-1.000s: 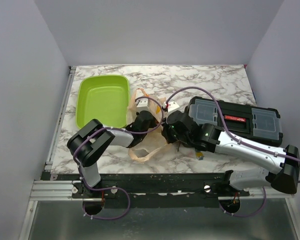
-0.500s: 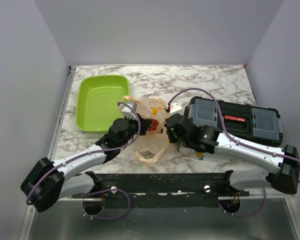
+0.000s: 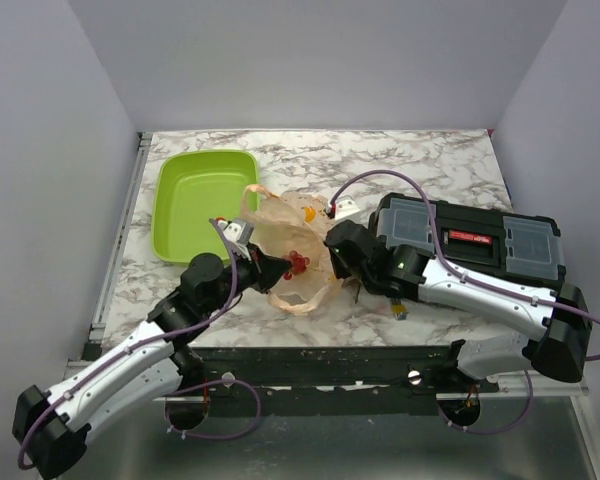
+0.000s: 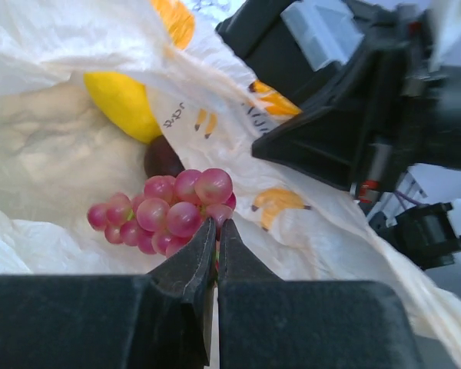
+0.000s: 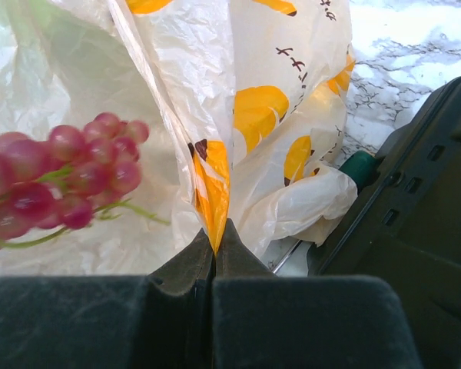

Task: Take the fake fruits out of the plastic bag
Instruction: Take out the fake fruit from the plastic bag, then place the fake fruit in the bin.

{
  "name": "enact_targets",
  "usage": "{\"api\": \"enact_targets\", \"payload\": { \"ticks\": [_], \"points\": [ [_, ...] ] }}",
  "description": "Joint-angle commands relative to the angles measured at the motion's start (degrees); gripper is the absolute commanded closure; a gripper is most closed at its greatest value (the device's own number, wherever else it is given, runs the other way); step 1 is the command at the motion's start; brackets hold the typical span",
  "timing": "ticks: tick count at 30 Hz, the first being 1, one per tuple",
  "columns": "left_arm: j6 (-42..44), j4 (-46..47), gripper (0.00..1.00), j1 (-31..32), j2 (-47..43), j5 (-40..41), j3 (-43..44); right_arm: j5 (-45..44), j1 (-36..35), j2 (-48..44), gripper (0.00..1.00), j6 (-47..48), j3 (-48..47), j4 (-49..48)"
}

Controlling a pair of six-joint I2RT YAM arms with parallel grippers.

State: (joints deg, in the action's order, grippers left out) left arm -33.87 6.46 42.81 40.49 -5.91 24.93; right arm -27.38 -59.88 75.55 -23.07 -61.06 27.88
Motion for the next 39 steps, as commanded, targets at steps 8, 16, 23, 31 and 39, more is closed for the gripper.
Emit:
{"api": "enact_targets", "payload": {
  "ticks": [8,16,23,31,39],
  "points": [
    [11.0,-24.8,1.00,-0.5,-9.4,5.2,18.7,-0.4,0.5,0.5,0.99,1.1,-1.7,-1.3],
    [21.4,-35.5,1.00,-2.3,-4.1,15.5,36.2,-0.8,0.6,-0.5,0.99,0.4,-1.0,-1.1],
    [27.6,-36.1,1.00,-4.7,0.6,25.6,47.9,-0.9,0.6,-1.3,0.99,-0.2,-0.7,-1.3],
    [30.5,-24.5,1.00,-10.2,4.0,38.4,46.7,-0.8,0.6,-2.0,0.99,0.0,-0.1,-1.8],
    [21.9,-23.6,1.00,-25.5,14.4,27.0,48.9,1.0,0.6,-3.0,0.99,1.2,0.3,-2.9]
  ]
}}
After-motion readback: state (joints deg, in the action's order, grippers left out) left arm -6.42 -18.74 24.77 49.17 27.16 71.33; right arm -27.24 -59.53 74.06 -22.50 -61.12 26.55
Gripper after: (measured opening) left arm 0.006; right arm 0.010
